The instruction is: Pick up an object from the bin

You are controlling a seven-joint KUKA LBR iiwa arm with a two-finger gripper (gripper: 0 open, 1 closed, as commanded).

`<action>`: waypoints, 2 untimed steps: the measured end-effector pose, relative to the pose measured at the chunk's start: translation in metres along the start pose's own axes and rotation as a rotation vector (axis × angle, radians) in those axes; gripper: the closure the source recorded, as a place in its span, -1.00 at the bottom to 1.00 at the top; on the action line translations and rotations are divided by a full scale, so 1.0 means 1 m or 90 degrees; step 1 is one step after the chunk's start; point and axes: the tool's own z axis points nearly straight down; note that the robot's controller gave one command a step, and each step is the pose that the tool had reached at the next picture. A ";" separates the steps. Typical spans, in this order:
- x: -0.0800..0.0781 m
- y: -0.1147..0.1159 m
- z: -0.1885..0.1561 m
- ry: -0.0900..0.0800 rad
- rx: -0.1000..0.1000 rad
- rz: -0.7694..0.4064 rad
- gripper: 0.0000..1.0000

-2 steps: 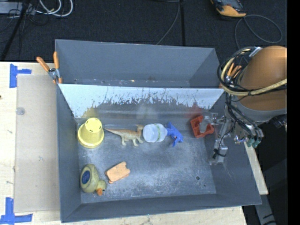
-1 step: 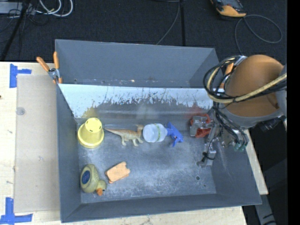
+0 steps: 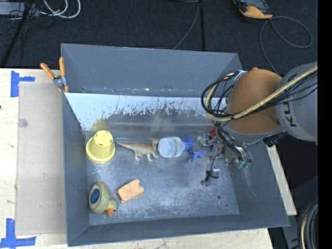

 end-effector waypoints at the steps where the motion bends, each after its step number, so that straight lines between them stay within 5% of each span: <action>1: -0.022 0.002 0.027 0.002 0.000 0.064 -1.00; 2: -0.034 0.021 0.060 -0.002 0.000 0.102 -1.00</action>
Offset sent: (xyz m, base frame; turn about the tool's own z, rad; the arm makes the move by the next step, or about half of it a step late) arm 0.0368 0.0335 -0.0801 0.1261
